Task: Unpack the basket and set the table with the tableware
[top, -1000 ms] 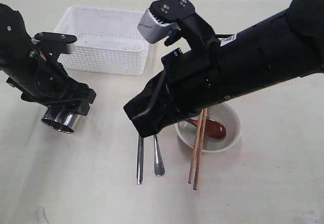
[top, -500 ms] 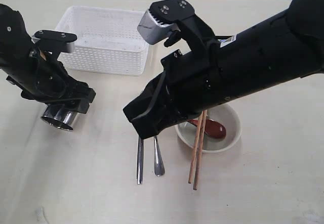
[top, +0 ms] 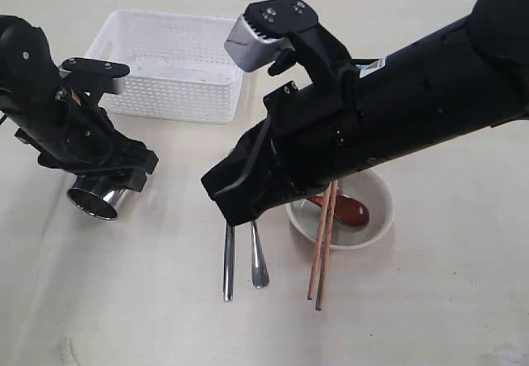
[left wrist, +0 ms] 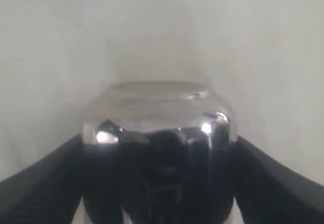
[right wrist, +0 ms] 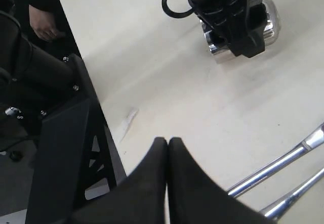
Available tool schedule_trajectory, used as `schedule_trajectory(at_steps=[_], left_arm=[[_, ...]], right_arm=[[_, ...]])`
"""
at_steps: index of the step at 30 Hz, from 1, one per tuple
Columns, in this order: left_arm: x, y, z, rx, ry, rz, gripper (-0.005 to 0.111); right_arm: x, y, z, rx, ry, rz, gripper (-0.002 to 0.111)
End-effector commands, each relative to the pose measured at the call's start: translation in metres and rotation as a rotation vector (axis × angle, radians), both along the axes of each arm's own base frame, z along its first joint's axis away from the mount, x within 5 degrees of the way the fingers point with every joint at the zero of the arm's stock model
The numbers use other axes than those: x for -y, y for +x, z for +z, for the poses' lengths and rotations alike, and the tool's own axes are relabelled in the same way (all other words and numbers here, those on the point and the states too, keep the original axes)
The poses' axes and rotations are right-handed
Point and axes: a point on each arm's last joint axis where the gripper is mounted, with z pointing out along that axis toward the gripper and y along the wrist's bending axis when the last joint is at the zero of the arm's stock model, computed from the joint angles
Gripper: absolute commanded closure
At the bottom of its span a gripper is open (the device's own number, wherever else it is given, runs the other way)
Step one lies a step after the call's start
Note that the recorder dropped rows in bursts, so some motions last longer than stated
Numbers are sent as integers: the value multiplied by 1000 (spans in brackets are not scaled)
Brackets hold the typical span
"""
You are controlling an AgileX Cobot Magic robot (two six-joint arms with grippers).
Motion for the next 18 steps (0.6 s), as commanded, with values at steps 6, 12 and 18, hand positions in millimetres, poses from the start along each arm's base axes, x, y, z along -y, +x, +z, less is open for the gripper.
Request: schedule_trajectory(at_steps=[6, 12, 18], left_arm=[[1, -1, -2, -4, 5, -3, 41], [-2, -2, -2, -19, 42, -39, 15], [-4, -7, -2, -76, 54, -32, 17]], right_arm=[[1, -1, 0, 2, -6, 5, 109], [1, -1, 0, -5, -6, 2, 109], [1, -1, 0, -8, -6, 4, 109]])
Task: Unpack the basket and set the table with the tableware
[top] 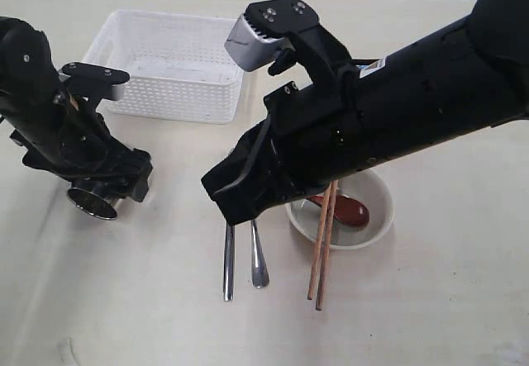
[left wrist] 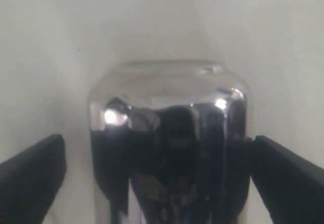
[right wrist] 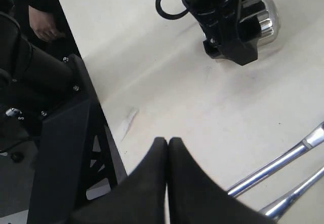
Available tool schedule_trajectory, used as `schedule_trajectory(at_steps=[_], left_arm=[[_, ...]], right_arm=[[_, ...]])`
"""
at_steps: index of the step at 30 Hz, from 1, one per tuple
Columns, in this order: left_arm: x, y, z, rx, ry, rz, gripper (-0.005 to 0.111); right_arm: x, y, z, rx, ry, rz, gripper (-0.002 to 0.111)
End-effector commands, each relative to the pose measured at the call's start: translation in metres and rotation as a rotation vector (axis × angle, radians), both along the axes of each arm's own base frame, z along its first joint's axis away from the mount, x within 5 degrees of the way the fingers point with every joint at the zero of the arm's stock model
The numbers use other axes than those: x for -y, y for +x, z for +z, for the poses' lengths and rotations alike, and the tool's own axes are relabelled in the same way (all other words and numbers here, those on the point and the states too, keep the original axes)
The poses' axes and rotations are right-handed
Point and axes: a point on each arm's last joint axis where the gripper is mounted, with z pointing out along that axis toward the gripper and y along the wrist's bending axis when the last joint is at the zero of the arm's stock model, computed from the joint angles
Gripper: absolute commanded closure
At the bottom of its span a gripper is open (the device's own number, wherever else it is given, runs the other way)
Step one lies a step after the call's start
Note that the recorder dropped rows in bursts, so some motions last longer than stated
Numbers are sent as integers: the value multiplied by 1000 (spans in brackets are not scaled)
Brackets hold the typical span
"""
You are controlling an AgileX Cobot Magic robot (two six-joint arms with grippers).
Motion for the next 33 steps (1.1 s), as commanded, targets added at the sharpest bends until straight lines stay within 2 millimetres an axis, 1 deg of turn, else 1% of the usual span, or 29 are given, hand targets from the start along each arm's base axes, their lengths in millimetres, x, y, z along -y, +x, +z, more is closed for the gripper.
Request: schedule_trajectory(at_steps=[1, 4, 6, 10, 13, 16, 18, 20, 22, 27, 28, 33], left_arm=[[-1, -6, 0, -55, 19, -2, 17], [-1, -7, 0, -68, 22, -3, 18], [-1, -6, 0, -62, 20, -2, 23], [-1, -5, 0, -48, 16, -1, 51], [-1, -5, 0, -51, 17, -1, 74], [-1, -7, 0, -72, 24, -7, 104], [-2, -9, 0, -97, 31, -16, 107], [-2, -11, 2, -137, 42, -26, 107], [-2, -12, 9, -160, 47, -40, 107], [-2, -19, 37, -141, 14, -86, 107], [-1, -22, 42, -137, -9, -103, 107], [15, -41, 73, -138, -259, -226, 107]], right_arm=[[1, -1, 0, -1, -5, 10, 109], [1, -1, 0, -1, -5, 10, 109], [1, -1, 0, -1, -5, 10, 109], [1, -1, 0, -1, -5, 10, 109], [1, -1, 0, 1, -5, 7, 109], [1, -1, 0, 1, -5, 7, 109], [1, -1, 0, 1, -5, 7, 109], [1, -1, 0, 1, -5, 7, 109], [1, -1, 0, 1, -5, 7, 109], [1, -1, 0, 5, -5, 6, 109], [1, 0, 0, 14, -4, 0, 109], [0, 8, 2, 63, 12, -68, 109]])
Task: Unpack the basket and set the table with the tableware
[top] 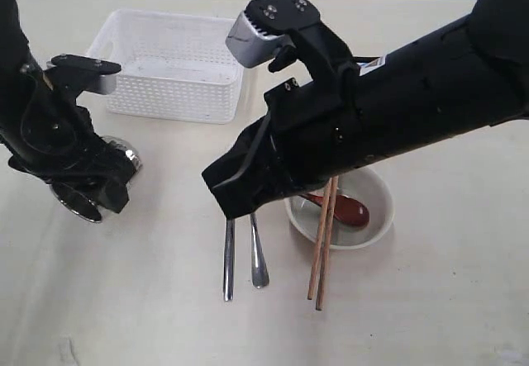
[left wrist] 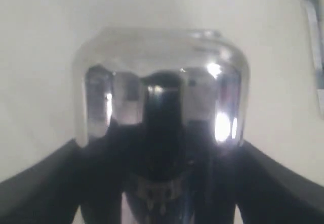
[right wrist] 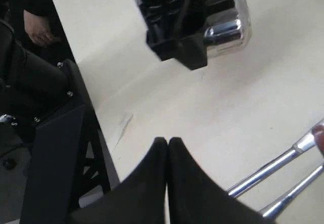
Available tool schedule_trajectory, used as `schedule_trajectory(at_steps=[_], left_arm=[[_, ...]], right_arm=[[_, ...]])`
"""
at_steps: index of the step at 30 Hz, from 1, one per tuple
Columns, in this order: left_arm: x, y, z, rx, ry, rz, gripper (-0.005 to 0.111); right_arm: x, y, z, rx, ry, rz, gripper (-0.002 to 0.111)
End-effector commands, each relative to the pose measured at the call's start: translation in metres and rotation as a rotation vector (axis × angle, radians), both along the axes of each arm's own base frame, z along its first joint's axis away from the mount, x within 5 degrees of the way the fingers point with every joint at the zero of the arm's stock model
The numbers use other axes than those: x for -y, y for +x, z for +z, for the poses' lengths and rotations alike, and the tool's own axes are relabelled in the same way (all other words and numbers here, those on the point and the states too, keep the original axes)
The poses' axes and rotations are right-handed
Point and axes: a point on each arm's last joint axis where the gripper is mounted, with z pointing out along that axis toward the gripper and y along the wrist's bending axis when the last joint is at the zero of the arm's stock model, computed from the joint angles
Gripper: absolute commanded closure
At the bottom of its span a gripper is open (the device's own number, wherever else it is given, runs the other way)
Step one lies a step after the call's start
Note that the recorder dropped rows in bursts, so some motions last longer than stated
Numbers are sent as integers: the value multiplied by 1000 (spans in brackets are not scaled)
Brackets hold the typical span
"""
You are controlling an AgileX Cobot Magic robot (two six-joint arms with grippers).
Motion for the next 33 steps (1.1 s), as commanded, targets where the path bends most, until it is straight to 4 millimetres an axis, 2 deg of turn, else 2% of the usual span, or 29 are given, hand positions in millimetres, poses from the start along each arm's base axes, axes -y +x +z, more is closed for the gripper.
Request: schedule_trajectory(at_steps=[1, 7, 10, 15, 33], left_arm=[[16, -17, 28, -26, -237, -94, 107], [21, -24, 34, -58, -315, -156, 107], [25, -28, 37, -82, -377, -204, 107], [28, -33, 40, -110, -431, -256, 107], [29, -23, 39, 5, -434, -249, 107]], right_arm=[[0, 6, 2, 49, 19, -58, 109], [-10, 8, 7, 109, 89, -117, 109], [-19, 9, -2, 134, 69, -133, 109], [-30, 14, -24, 60, 34, -148, 109], [-37, 7, -38, -34, 11, -48, 109]])
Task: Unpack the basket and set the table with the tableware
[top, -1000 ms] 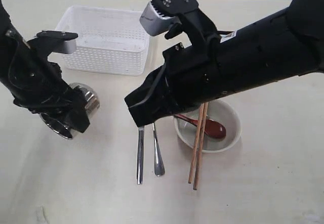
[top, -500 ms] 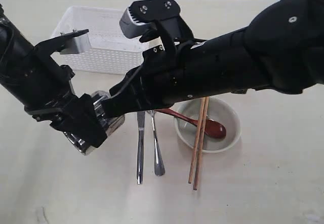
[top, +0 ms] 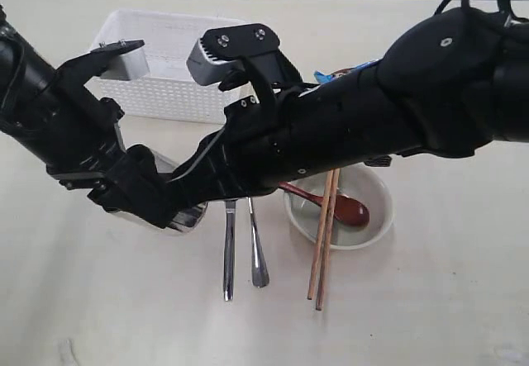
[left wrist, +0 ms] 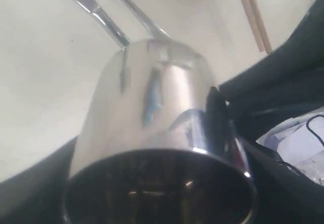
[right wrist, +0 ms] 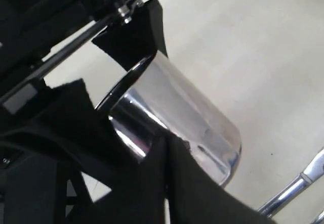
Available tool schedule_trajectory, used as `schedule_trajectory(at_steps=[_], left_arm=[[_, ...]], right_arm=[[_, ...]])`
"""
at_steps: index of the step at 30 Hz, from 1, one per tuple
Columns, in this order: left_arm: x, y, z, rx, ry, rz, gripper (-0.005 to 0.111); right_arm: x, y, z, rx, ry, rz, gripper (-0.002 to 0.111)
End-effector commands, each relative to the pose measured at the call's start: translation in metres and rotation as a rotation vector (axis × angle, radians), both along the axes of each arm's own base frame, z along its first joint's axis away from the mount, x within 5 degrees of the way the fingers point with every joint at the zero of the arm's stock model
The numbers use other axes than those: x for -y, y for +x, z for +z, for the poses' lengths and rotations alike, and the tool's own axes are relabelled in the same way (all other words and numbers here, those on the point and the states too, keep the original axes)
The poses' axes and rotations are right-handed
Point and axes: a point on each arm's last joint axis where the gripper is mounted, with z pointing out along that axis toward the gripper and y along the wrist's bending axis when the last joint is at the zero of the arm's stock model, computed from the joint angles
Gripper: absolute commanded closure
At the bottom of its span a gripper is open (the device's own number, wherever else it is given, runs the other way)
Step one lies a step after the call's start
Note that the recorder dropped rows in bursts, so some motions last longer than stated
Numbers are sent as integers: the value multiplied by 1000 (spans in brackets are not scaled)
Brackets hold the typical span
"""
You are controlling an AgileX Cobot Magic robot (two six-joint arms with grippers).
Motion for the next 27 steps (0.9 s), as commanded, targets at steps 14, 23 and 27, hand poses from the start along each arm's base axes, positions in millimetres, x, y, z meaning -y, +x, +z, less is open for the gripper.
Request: schedule_trajectory(at_steps=[14, 23, 27], left_arm=[[3, 3, 4, 28, -30, 43, 107], [4, 5, 5, 47, -45, 54, 107], [3, 9, 4, 90, -32, 73, 107]], right_arm=[[2, 13, -1, 98, -27, -112, 109], [-1, 9, -8, 51, -42, -57, 109], [7, 6, 15, 134, 4, -72, 109]])
